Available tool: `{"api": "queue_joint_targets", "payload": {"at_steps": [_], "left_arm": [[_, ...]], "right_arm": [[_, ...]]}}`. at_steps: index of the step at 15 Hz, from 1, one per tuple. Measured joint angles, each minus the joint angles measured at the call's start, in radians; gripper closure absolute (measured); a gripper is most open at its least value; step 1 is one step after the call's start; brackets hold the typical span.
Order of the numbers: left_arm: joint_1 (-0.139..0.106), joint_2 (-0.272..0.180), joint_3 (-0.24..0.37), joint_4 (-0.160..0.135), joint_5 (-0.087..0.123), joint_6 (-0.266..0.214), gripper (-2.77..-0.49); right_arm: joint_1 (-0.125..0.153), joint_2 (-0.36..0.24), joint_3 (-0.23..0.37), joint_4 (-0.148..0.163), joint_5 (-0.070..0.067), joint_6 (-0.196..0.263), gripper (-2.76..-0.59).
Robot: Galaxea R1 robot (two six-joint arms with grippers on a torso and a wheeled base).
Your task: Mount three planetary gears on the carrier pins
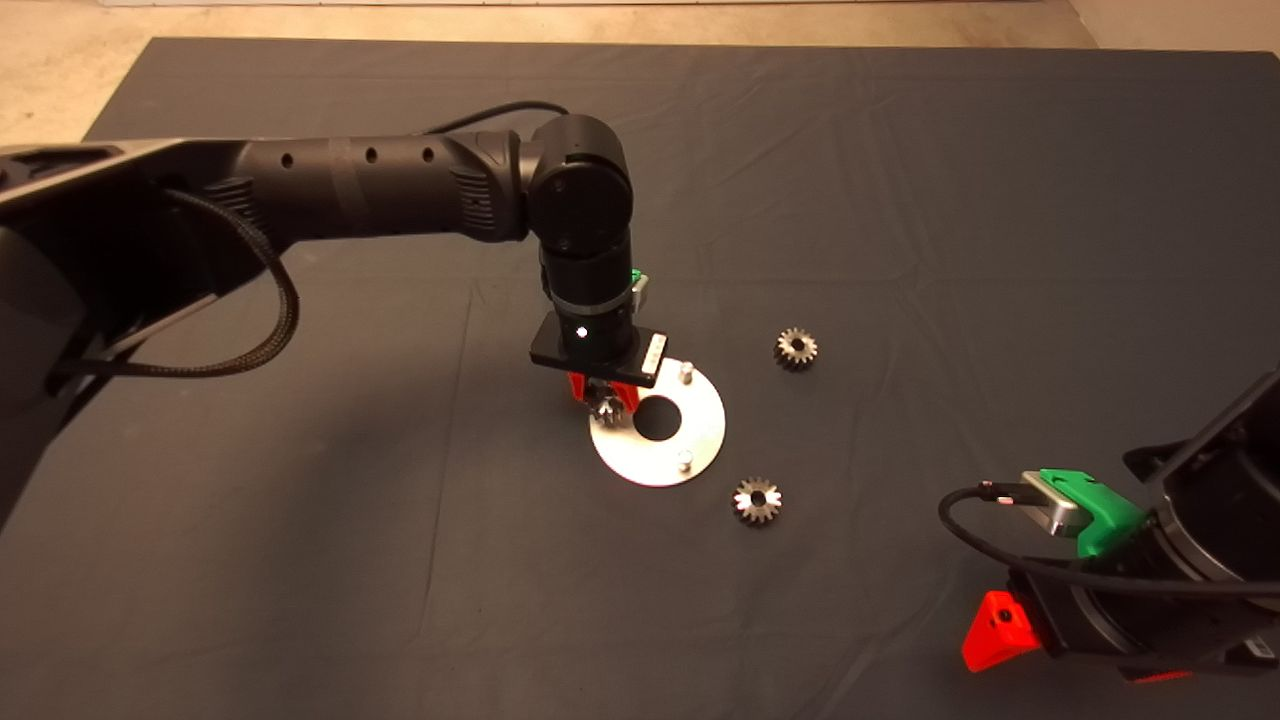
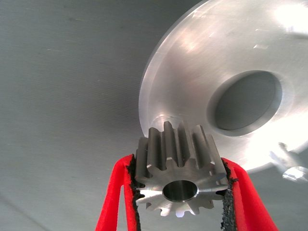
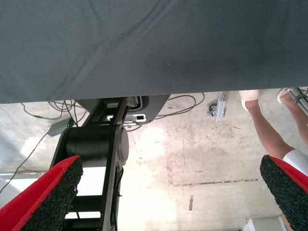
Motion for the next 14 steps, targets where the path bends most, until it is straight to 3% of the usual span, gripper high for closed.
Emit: {"api": "queue_joint_targets", "payload": {"at_steps": [3,7,14], "left_arm": [[0.021,-0.006,-0.007,0.009,0.008,0.005,-0.64],[0.021,-0.006,-0.014,0.009,0.019,0.006,-0.64],[0.021,-0.006,-0.013,0.01,0.018,0.006,-0.66]], "right_arm": [[0.0,0.0,0.0,0.0,0.0,0.0,-2.75],[0.0,0.0,0.0,0.0,0.0,0.0,-2.75],[0.0,0.0,0.0,0.0,0.0,0.0,-2.75]]}}
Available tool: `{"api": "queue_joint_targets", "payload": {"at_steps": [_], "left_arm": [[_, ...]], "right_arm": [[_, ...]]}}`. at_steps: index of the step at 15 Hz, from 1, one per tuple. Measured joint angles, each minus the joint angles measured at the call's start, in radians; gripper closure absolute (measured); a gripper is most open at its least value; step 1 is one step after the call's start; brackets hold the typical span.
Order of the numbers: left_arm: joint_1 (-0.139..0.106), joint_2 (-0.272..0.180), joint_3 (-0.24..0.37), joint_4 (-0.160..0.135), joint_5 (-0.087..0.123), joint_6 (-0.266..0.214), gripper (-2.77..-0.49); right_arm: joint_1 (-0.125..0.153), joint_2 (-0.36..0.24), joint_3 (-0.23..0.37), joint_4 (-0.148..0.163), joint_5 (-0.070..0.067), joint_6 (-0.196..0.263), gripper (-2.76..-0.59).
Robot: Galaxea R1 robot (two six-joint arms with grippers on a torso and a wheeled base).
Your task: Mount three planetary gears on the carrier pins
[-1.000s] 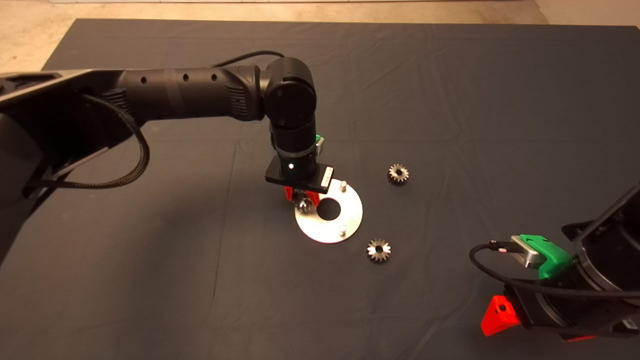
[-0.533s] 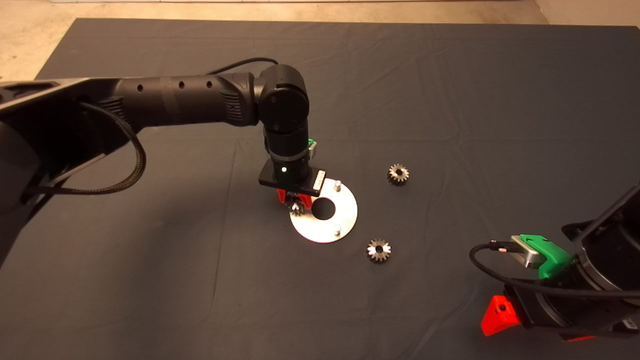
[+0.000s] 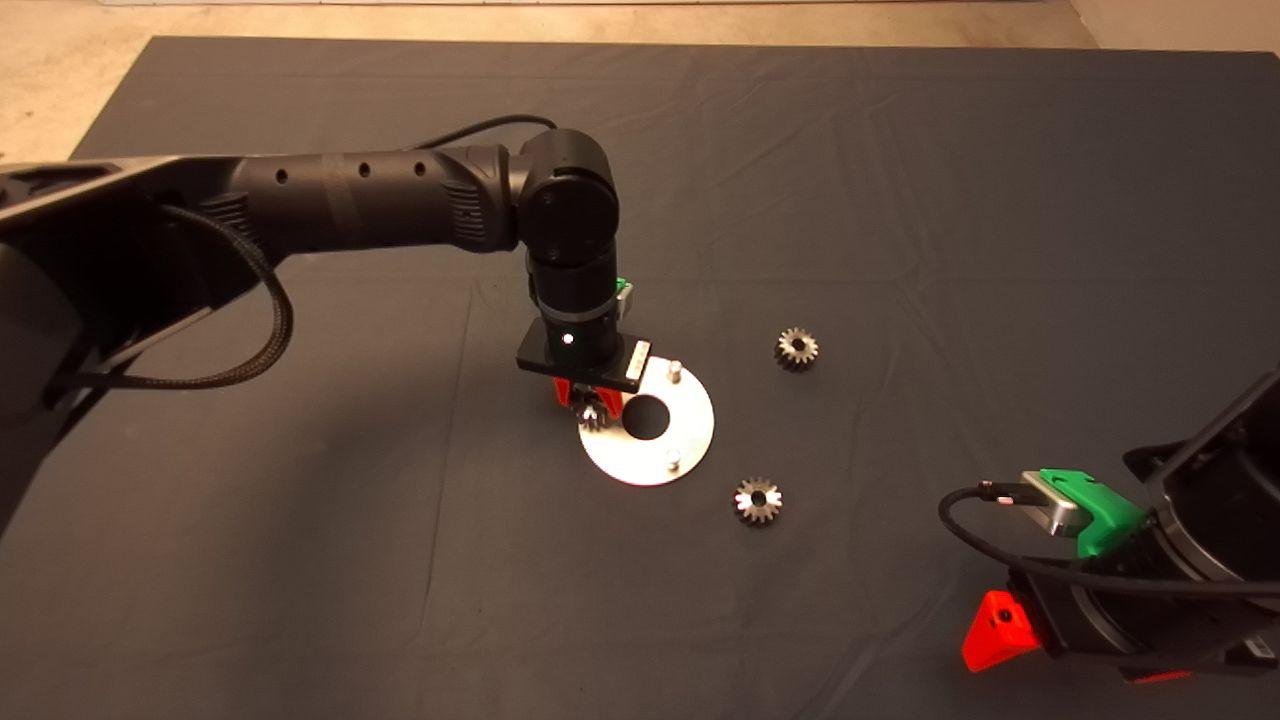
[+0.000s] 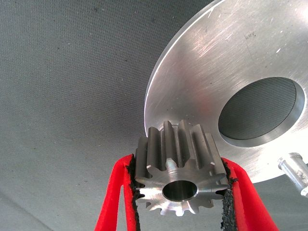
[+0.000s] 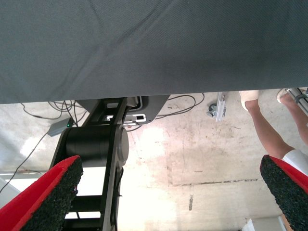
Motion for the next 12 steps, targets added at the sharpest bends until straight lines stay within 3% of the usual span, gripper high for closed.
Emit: {"api": "queue_joint_targets", "payload": {"at_steps": [12], "left_arm": [[0.0,-0.005,0.007,0.002,0.0,0.0,-0.86]], "right_arm": [[0.0,0.0,0.0,0.0,0.0,0.0,-2.75]]}}
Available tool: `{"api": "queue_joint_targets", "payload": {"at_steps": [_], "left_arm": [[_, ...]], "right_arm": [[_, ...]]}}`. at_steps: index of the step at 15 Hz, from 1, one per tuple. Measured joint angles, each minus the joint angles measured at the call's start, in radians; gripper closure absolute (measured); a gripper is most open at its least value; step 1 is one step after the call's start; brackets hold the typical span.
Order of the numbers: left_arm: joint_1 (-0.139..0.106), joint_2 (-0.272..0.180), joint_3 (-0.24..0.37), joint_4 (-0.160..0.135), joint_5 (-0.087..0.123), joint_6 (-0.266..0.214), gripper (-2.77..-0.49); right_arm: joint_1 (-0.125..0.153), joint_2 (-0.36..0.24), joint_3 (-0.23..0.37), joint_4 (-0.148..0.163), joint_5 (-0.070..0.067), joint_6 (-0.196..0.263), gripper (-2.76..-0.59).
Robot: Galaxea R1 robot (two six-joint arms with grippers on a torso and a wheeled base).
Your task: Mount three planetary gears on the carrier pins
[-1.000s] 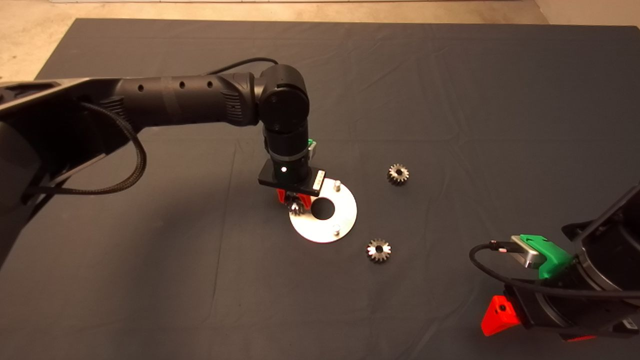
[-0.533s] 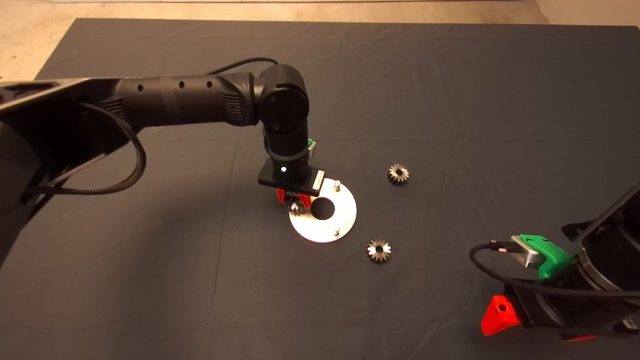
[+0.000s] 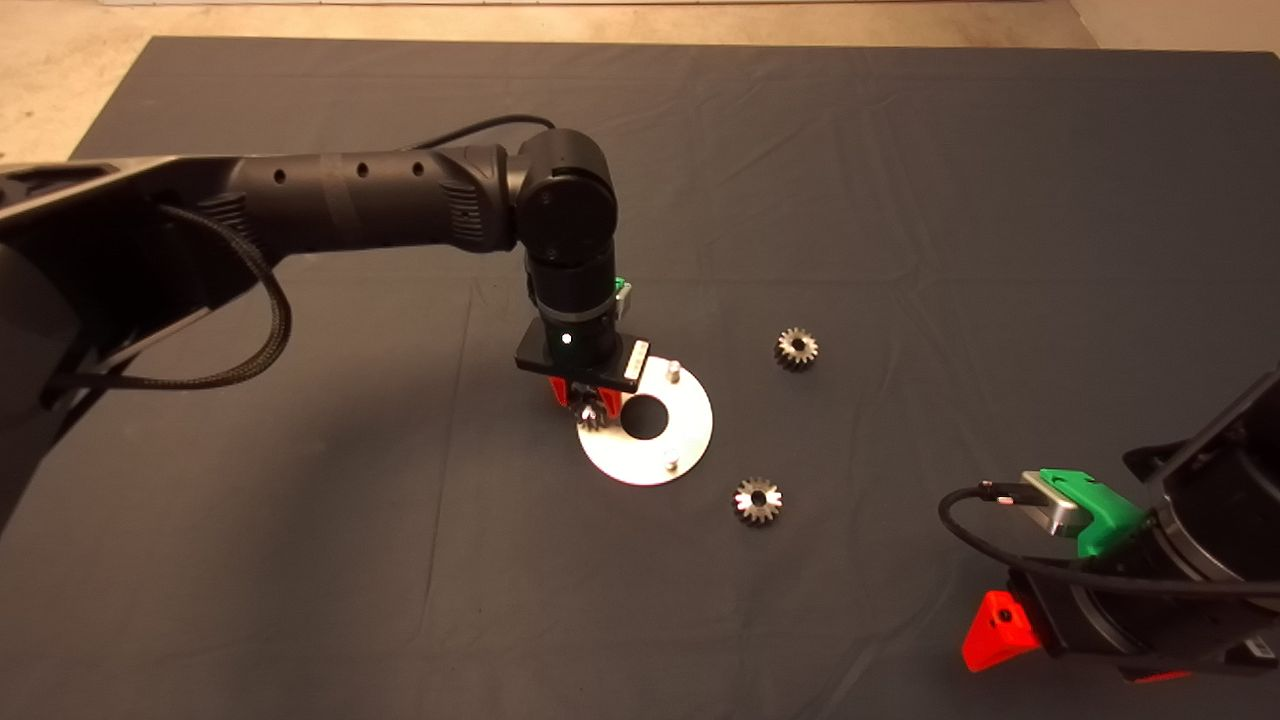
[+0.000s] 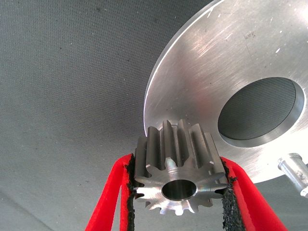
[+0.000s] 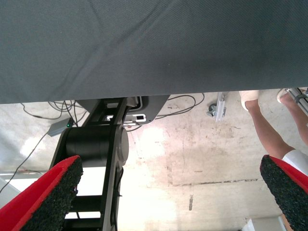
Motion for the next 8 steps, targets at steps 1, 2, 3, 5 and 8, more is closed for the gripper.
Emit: {"api": "queue_joint_targets", "payload": {"at_steps": [1,2,3,5,8], "left_arm": [[0.0,0.0,0.001,0.001,0.0,0.0,-0.88],[0.0,0.0,0.002,0.001,0.0,0.0,-0.95],[0.0,-0.001,0.008,0.003,0.0,0.0,-0.96],[-0.004,-0.006,0.024,0.004,0.004,-0.001,-1.04],[-0.035,-0.009,0.049,0.004,0.009,-0.004,-1.17]], "right_arm": [[0.0,0.0,0.0,0.0,0.0,0.0,-2.75],[0.0,0.0,0.0,0.0,0.0,0.0,-2.75],[0.0,0.0,0.0,0.0,0.0,0.0,-2.75],[0.0,0.0,0.0,0.0,0.0,0.0,-2.75],[0.0,0.0,0.0,0.0,0.0,0.0,-2.75]]}}
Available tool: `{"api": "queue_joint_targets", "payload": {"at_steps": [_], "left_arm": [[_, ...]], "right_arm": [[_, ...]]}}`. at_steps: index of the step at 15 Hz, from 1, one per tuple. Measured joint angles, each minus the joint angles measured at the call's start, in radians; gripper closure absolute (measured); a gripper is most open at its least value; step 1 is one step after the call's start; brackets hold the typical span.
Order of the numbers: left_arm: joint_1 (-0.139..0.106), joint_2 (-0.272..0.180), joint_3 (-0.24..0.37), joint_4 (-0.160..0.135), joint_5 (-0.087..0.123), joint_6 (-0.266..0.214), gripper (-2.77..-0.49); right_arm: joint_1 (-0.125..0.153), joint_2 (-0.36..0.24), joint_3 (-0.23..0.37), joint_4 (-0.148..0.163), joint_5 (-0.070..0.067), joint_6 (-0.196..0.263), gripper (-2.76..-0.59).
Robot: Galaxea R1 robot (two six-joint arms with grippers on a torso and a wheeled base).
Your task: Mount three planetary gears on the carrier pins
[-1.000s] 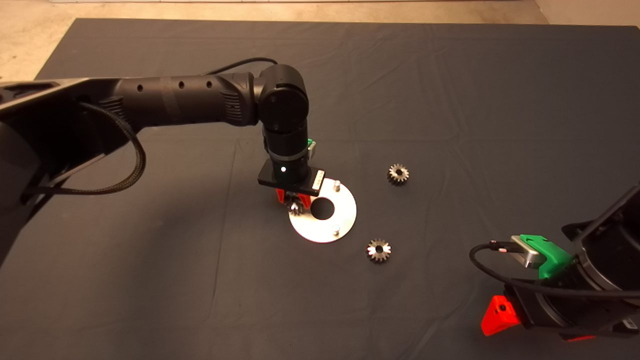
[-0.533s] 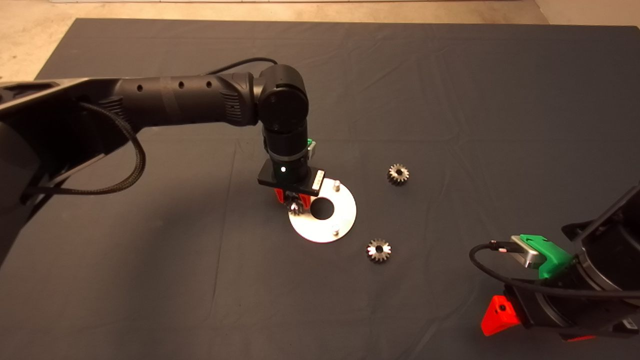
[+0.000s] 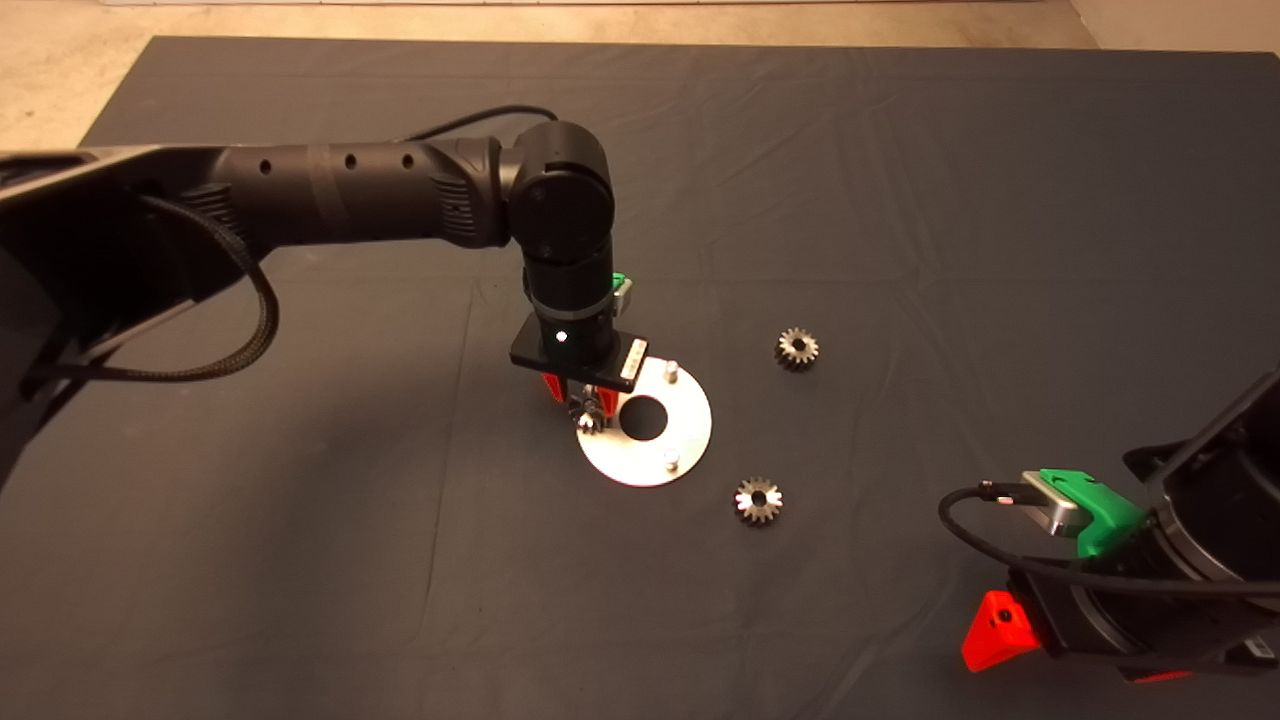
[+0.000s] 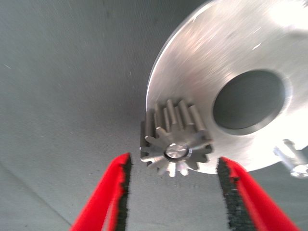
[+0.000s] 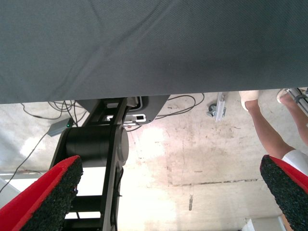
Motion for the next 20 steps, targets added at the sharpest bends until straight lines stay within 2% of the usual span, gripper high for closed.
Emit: {"api": "queue_joint_targets", "payload": {"at_steps": [1,3,5,6,9,10,11,13,15,16,17,18,19,20], "left_arm": [[-0.011,0.0,0.005,0.0,0.0,0.0,-1.2],[-0.014,-0.004,0.006,-0.001,0.0,0.0,-1.27],[-0.016,-0.038,0.015,-0.002,-0.005,0.0,-1.34],[-0.024,-0.075,0.025,-0.003,-0.003,0.0,-1.34],[-0.099,-0.216,0.064,-0.002,0.0,0.001,-1.49],[-0.115,-0.265,0.099,-0.001,0.009,0.0,-1.55],[-0.124,-0.305,0.157,-0.003,0.008,0.0,-1.62],[-0.124,-0.386,0.298,-0.027,0.003,-0.004,-1.64],[-0.132,-0.501,0.411,-0.05,-0.004,-0.036,-1.78],[-0.141,-0.564,0.456,-0.052,-0.001,-0.057,-1.78],[-0.148,-0.63,0.507,-0.068,0.003,-0.081,-1.78],[-0.149,-0.685,0.555,-0.091,0.009,-0.104,-1.88],[-0.152,-0.721,0.602,-0.114,0.018,-0.119,-1.92],[-0.159,-0.734,0.649,-0.138,0.016,-0.135,-1.92]], "right_arm": [[0.0,0.0,0.0,0.0,0.0,0.0,-2.75],[0.0,0.0,0.0,0.0,0.0,0.0,-2.75],[0.0,0.0,0.0,0.0,0.0,0.0,-2.75],[0.0,-0.002,0.0,0.0,0.0,0.0,-2.75],[0.0,-0.002,0.0,0.0,0.0,0.0,-2.75],[0.0,-0.003,0.0,0.0,0.0,0.0,-2.75],[0.0,-0.002,0.0,0.0,0.0,0.0,-2.75],[0.001,-0.002,0.0,-0.001,0.0,0.0,-2.75],[0.0,-0.003,0.0,-0.018,-0.001,-0.007,-2.75],[0.0,-0.003,-0.006,-0.03,0.0,-0.031,-2.75],[0.001,-0.002,-0.02,-0.042,0.0,-0.066,-2.75],[0.002,-0.002,-0.039,-0.054,0.003,-0.108,-2.75],[0.003,-0.002,-0.068,-0.061,0.003,-0.16,-2.75],[0.003,-0.002,-0.103,-0.071,0.003,-0.214,-2.75]]}}
